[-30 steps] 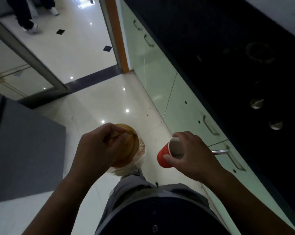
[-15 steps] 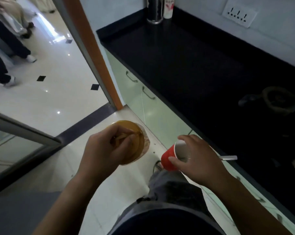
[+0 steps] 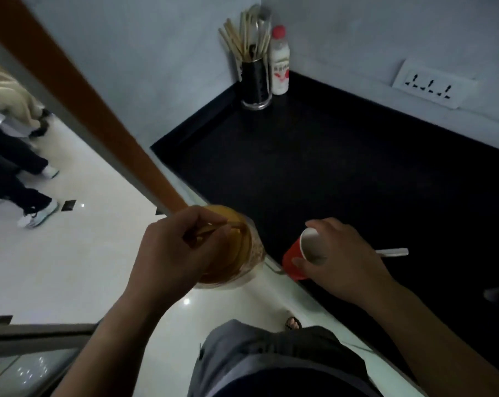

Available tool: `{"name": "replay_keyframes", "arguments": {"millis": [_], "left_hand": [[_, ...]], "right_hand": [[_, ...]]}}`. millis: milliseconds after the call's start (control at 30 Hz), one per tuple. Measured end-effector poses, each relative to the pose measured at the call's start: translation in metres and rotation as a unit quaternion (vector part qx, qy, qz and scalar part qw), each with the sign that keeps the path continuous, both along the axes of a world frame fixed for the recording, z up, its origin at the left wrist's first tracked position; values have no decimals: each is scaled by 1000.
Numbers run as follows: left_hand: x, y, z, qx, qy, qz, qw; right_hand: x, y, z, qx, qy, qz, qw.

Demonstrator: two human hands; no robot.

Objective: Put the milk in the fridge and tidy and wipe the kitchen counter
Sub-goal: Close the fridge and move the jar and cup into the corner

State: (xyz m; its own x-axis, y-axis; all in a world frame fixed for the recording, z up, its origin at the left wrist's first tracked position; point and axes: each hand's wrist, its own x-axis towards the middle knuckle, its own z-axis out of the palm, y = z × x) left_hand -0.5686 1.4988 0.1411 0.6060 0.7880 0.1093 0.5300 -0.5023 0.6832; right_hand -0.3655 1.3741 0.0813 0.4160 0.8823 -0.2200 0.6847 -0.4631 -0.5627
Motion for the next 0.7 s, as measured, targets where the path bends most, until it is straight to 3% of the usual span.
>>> {"name": "replay_keyframes", "arguments": {"millis": [300, 700], "left_hand": [[115, 147, 1, -5, 4, -151, 988], [256, 305, -16, -60, 3, -387, 920]], "right_hand": [[50, 90, -3, -18, -2, -131, 991], [93, 211, 9, -31, 2, -321, 946]]}}
